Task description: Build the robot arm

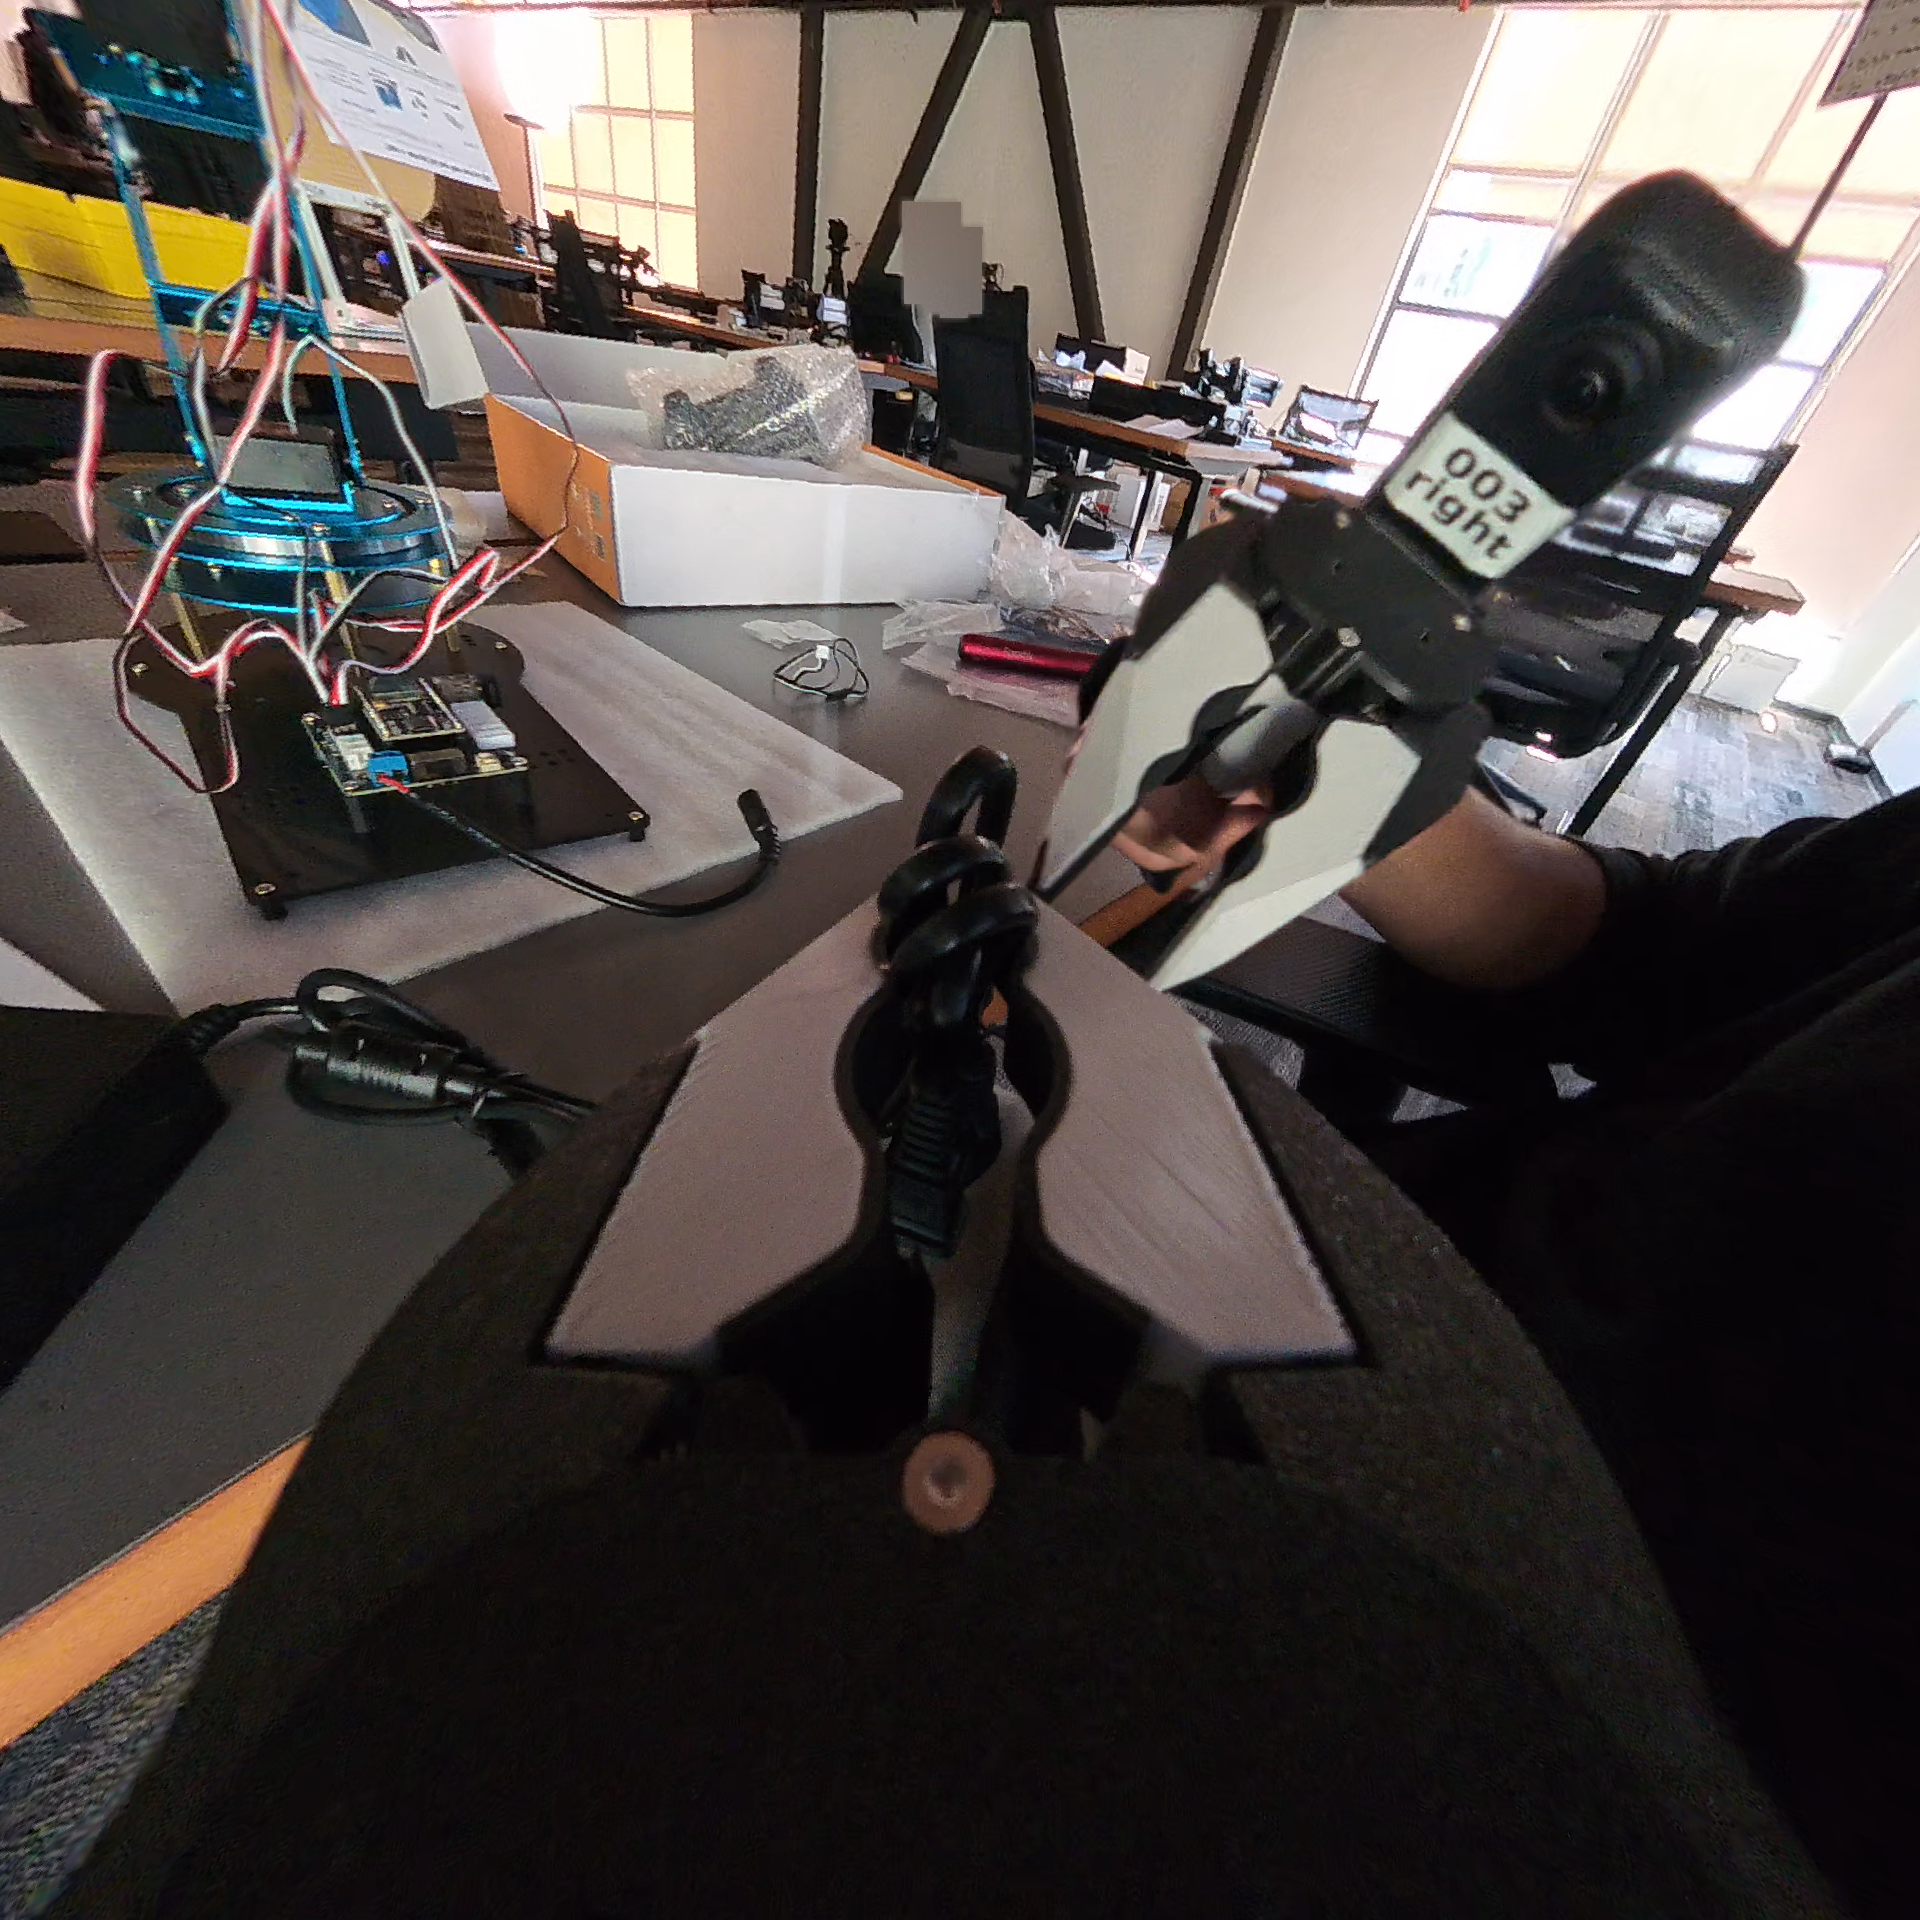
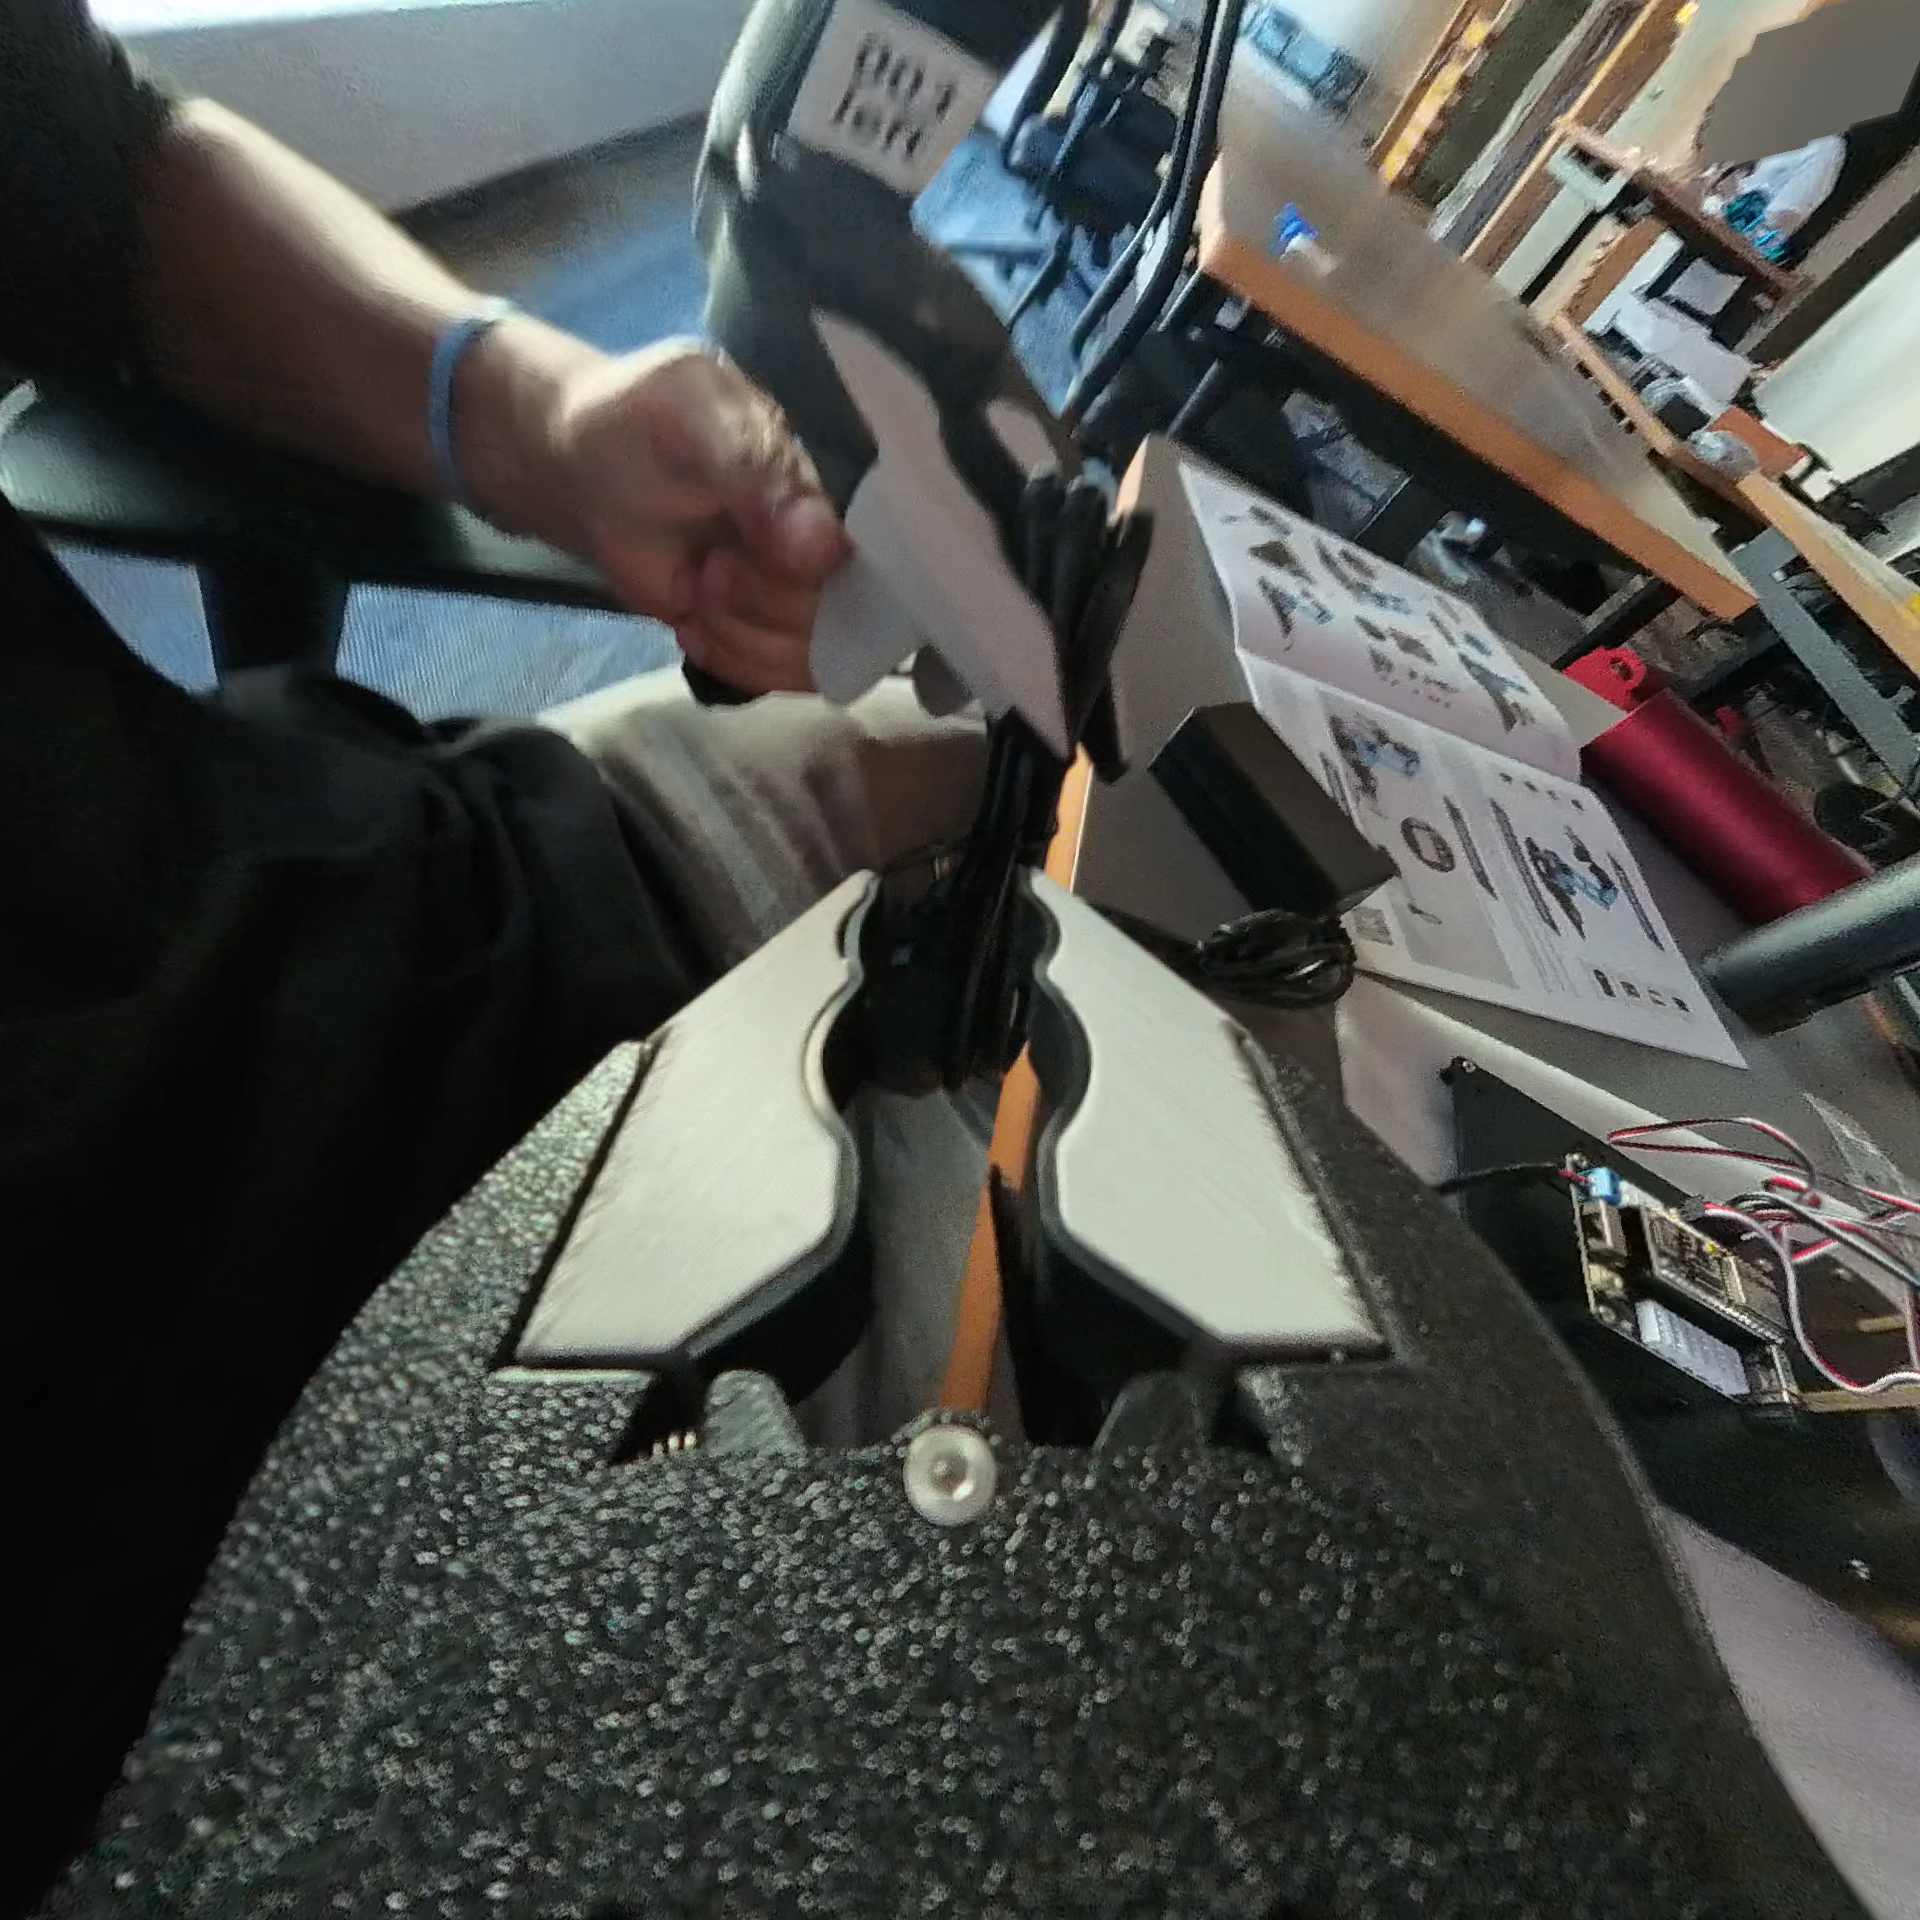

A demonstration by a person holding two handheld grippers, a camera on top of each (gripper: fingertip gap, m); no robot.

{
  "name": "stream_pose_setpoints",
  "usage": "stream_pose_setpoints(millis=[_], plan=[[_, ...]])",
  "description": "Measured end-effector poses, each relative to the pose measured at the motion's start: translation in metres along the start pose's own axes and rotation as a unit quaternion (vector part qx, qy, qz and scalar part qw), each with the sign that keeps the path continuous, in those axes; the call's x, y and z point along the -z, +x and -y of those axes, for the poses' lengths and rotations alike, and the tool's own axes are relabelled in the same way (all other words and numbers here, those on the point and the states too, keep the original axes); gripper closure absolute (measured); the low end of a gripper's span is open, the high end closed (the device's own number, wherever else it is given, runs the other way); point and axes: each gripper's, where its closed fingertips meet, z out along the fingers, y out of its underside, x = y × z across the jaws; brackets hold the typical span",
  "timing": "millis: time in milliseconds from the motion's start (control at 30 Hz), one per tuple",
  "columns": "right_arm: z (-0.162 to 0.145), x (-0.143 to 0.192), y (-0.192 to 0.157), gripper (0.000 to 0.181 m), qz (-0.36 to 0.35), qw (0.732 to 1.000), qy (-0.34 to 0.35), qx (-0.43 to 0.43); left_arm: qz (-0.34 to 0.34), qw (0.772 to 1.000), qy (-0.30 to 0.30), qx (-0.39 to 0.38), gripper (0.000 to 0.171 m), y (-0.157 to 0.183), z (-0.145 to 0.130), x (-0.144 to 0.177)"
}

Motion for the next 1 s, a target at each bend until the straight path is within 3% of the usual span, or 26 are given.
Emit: stream_pose_setpoints(millis=[133, 300, 333, 533, 633, 700, 767, 900, 1000], plan=[[0.012, -0.010, 0.005, 0.157, -0.063, 0.998, -0.009, 0.012, 0.019, 0.998, 0.016, 0.061, 0.162, -0.011, 0.002, 0.000], [0.000, -0.028, 0.006, 0.155, -0.155, 0.983, -0.056, 0.079, 0.022, 0.988, 0.025, 0.151, 0.162, -0.022, 0.000, 0.003], [-0.001, -0.030, 0.008, 0.164, -0.169, 0.981, -0.062, 0.078, 0.017, 0.987, 0.026, 0.160, 0.162, -0.022, 0.000, 0.003], [0.009, -0.024, 0.017, 0.177, -0.208, 0.971, -0.057, 0.106, 0.019, 0.988, 0.031, 0.149, 0.162, -0.023, 0.005, 0.007], [0.007, -0.024, 0.015, 0.181, -0.211, 0.961, -0.079, 0.161, 0.019, 0.988, 0.034, 0.149, 0.162, -0.022, 0.007, 0.008], [0.002, -0.028, 0.007, 0.181, -0.211, 0.927, -0.121, 0.287, 0.006, 0.986, 0.032, 0.163, 0.163, -0.021, 0.008, 0.009], [-0.005, -0.028, 0.010, 0.181, -0.241, 0.864, -0.171, 0.407, -0.006, 0.984, 0.028, 0.178, 0.162, -0.021, 0.008, 0.010], [-0.010, -0.023, 0.016, 0.181, -0.257, 0.819, -0.207, 0.469, -0.023, 0.980, 0.028, 0.197, 0.162, -0.022, 0.005, 0.009], [-0.002, -0.011, 0.024, 0.181, -0.281, 0.814, -0.188, 0.472, -0.021, 0.984, 0.026, 0.174, 0.163, -0.020, 0.008, 0.009]])
